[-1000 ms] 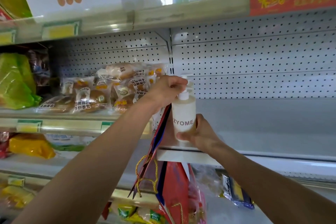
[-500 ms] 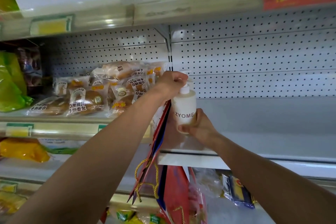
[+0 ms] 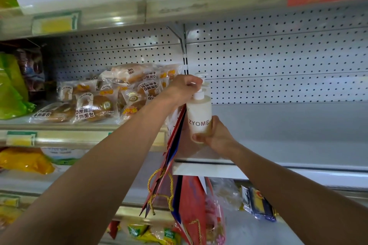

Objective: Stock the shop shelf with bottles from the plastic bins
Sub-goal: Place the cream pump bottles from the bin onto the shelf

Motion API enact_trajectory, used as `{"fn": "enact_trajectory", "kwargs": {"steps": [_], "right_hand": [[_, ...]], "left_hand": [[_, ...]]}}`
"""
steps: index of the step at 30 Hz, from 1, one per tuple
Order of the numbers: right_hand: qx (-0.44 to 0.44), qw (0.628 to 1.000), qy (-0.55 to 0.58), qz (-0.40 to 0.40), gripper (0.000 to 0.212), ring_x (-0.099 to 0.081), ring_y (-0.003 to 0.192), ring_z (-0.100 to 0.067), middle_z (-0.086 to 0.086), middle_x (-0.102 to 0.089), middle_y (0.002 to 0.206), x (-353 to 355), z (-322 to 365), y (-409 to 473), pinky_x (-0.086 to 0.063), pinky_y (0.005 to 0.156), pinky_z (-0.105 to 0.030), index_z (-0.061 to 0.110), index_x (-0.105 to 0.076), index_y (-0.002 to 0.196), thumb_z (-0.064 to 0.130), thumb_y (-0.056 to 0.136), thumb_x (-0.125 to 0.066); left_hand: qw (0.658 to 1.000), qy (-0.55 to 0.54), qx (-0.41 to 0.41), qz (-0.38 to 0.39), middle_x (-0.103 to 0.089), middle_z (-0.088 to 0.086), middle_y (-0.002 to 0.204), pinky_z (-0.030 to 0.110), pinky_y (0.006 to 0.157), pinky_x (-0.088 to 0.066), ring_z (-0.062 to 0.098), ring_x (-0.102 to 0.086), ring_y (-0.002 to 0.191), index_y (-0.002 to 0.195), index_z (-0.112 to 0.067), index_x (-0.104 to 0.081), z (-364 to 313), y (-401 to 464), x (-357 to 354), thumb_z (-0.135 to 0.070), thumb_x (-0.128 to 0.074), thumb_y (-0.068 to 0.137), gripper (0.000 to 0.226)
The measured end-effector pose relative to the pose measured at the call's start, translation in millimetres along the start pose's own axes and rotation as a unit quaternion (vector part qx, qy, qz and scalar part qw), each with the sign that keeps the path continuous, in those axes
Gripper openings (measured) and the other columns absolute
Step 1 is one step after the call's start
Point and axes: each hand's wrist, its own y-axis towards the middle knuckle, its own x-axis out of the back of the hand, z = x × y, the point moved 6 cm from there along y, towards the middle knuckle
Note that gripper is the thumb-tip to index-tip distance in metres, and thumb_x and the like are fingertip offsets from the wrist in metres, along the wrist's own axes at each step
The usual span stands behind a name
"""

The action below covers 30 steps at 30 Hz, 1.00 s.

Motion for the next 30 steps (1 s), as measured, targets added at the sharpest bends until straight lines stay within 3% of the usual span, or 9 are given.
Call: {"fn": "enact_trajectory", "kwargs": {"steps": [3, 6, 9, 11, 15, 21, 26, 30], "right_hand": [[-0.007, 0.999, -0.040, -0.008, 0.070, -0.057, 0.113, -0.022, -0.007, -0.054, 0.127, 6, -3, -7, -0.051, 0.090, -0.035, 0.011, -0.041, 0.133, 0.021, 0.075, -0.079], [-0.002, 0.995, -0.103, -0.008, 0.072, -0.046, 0.128, -0.023, -0.009, -0.041, 0.143, 21, -6, -21, -0.041, 0.106, -0.036, 0.011, -0.030, 0.146, 0.018, 0.085, -0.069], [0.026, 0.987, -0.156, -0.017, 0.060, -0.049, 0.125, -0.021, -0.007, -0.042, 0.143, 42, -7, -38, -0.042, 0.104, -0.035, 0.014, -0.034, 0.144, 0.019, 0.091, -0.062], [0.047, 0.979, -0.198, -0.022, 0.051, -0.052, 0.120, -0.020, -0.005, -0.043, 0.141, 58, -6, -51, -0.044, 0.102, -0.035, 0.016, -0.040, 0.141, 0.021, 0.094, -0.059], [0.074, 0.962, -0.256, -0.051, 0.040, -0.058, 0.112, -0.018, -0.001, -0.049, 0.137, 92, -5, -82, -0.049, 0.095, -0.037, 0.021, -0.048, 0.135, 0.024, 0.095, -0.055], [0.105, 0.921, -0.368, -0.078, 0.033, -0.058, 0.113, -0.016, 0.005, -0.055, 0.131, 145, -19, -147, -0.048, 0.090, -0.033, 0.025, -0.053, 0.129, 0.026, 0.096, -0.053], [0.079, 0.905, -0.412, -0.070, 0.032, -0.057, 0.112, -0.017, 0.004, -0.056, 0.127, 180, -51, -199, -0.047, 0.091, -0.033, 0.025, -0.054, 0.127, 0.027, 0.096, -0.053], [0.040, 0.903, -0.425, -0.050, 0.031, -0.057, 0.112, -0.018, 0.003, -0.056, 0.127, 194, -90, -239, -0.048, 0.091, -0.035, 0.027, -0.054, 0.126, 0.027, 0.096, -0.051]], "left_hand": [[1.000, -0.001, 0.011, -0.007, -0.060, 0.003, 0.129, 0.031, 0.102, -0.046, 0.019, -0.058, 0.113, 0.124, -0.022, -0.062, -1, -3, -3, -0.018, -0.053, 0.098, 0.027], [0.999, 0.026, -0.009, -0.030, -0.057, 0.003, 0.133, 0.034, 0.105, -0.043, 0.018, -0.054, 0.119, 0.131, -0.019, -0.056, -3, -11, -7, -0.022, -0.056, 0.096, 0.036], [0.982, 0.161, -0.063, -0.072, -0.050, 0.005, 0.136, 0.040, 0.102, -0.044, 0.022, -0.050, 0.122, 0.134, -0.020, -0.051, -10, -25, -9, -0.027, -0.058, 0.094, 0.041], [0.948, 0.276, -0.110, -0.117, -0.047, 0.006, 0.135, 0.042, 0.098, -0.046, 0.025, -0.049, 0.124, 0.133, -0.019, -0.052, -19, -39, -11, -0.026, -0.058, 0.092, 0.041], [0.905, 0.359, -0.158, -0.165, -0.051, 0.001, 0.131, 0.042, 0.085, -0.052, 0.024, -0.054, 0.118, 0.128, -0.024, -0.055, -34, -78, -26, -0.028, -0.056, 0.093, 0.035], [0.927, 0.332, -0.147, -0.091, -0.063, -0.013, 0.110, 0.030, 0.076, -0.051, 0.012, -0.063, 0.095, 0.116, -0.030, -0.061, -32, -134, -85, -0.032, -0.055, 0.094, 0.024], [0.946, 0.305, -0.106, -0.029, -0.065, -0.013, 0.109, 0.031, 0.084, -0.049, 0.011, -0.063, 0.097, 0.114, -0.029, -0.062, -18, -180, -147, -0.034, -0.058, 0.092, 0.024], [0.951, 0.298, -0.070, 0.039, -0.065, -0.014, 0.110, 0.027, 0.081, -0.046, 0.009, -0.061, 0.097, 0.116, -0.031, -0.062, 4, -214, -201, -0.040, -0.057, 0.092, 0.026]]}}
